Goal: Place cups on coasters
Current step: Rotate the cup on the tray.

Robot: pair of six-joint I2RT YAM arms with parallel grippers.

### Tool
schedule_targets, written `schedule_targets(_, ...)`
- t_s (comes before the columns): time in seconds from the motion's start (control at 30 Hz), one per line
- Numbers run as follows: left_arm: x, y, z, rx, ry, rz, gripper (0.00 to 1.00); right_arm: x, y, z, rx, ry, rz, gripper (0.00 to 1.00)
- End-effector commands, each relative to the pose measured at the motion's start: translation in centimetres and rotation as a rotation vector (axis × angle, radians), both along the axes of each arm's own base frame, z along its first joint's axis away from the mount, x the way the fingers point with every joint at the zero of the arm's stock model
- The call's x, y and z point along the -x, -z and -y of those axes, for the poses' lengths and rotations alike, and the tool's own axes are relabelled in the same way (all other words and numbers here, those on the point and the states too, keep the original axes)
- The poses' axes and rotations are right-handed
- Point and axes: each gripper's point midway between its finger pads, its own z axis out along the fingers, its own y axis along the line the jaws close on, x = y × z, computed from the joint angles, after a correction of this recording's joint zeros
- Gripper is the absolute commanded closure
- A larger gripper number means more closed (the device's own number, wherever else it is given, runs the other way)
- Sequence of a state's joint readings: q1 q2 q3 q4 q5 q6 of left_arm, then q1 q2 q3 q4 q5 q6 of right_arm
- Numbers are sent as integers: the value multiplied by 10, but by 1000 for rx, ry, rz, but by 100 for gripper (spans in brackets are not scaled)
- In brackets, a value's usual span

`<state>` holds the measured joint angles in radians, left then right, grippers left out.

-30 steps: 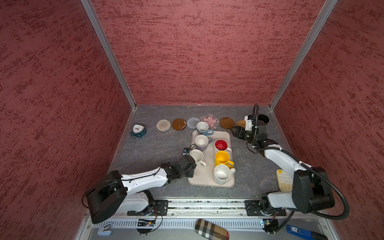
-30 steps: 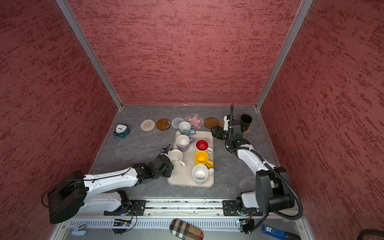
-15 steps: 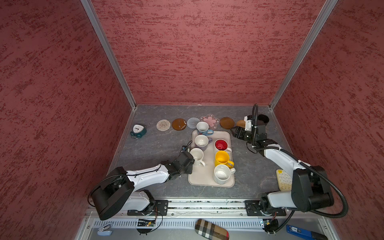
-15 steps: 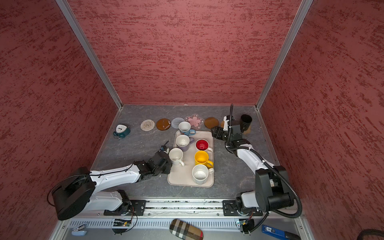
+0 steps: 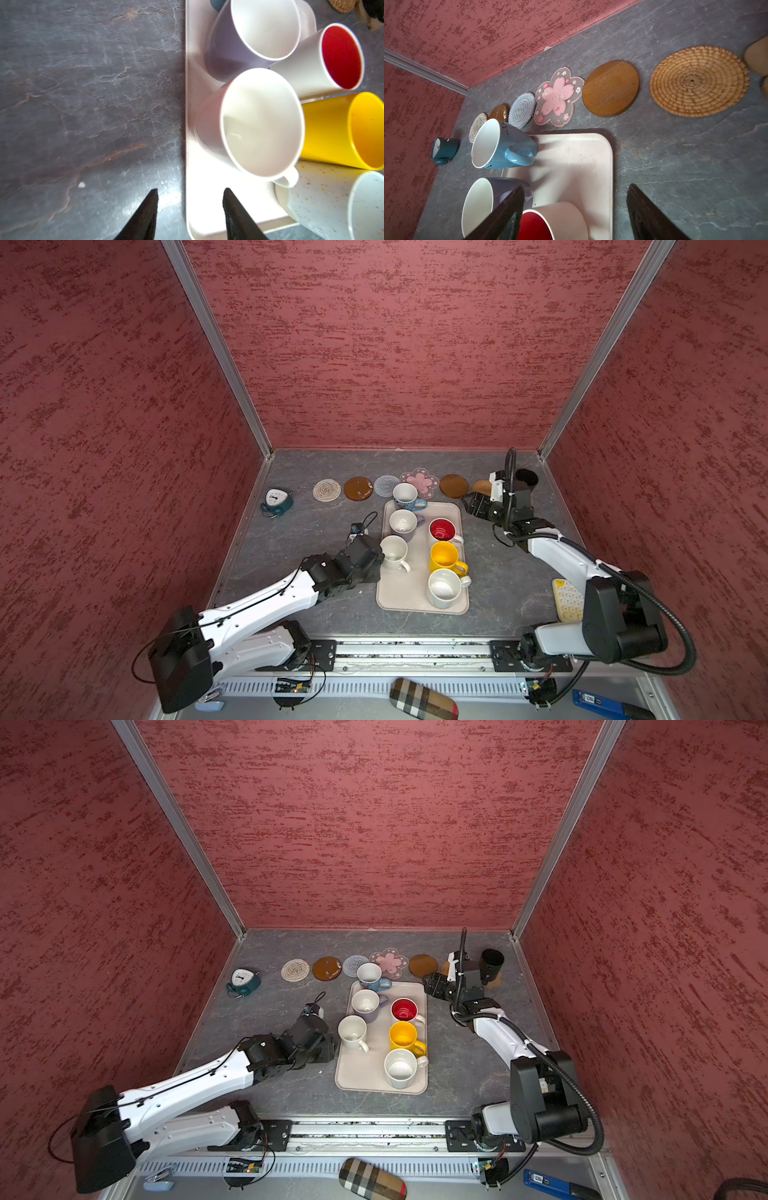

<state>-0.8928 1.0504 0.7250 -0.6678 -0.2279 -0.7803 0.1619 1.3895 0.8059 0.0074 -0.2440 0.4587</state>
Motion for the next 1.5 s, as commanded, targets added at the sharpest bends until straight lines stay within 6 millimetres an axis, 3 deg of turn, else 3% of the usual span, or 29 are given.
schedule_targets(0.0, 29, -3, -27, -102, -115, -111, 44, -5, -1, 9, 8, 68, -9, 22)
schedule_targets(0.17, 39, -31, -4, -194, -122, -122, 28, -5, 7, 20, 13, 143, -54, 21)
schedule_targets(0.27, 37, -40, 23, -186, -92, -116, 21, -2, 11, 31, 16, 214, -71, 21)
schedule_targets(0.43, 33, -30, 59, -88, -67, -144, 19, 2, 4, 38, -14, 272, -69, 19)
schedule_targets(0.77, 10, -17, 98, -52, -75, -161, 16, 6, -3, 46, -42, 333, -61, 17)
schedule_targets(1.03, -6, -3, 106, -42, -75, -192, 16, 6, -4, 45, -48, 328, -60, 17)
schedule_targets(1.47, -1, 21, 91, -81, -76, -261, 21, 6, -3, 43, -48, 317, -58, 17)
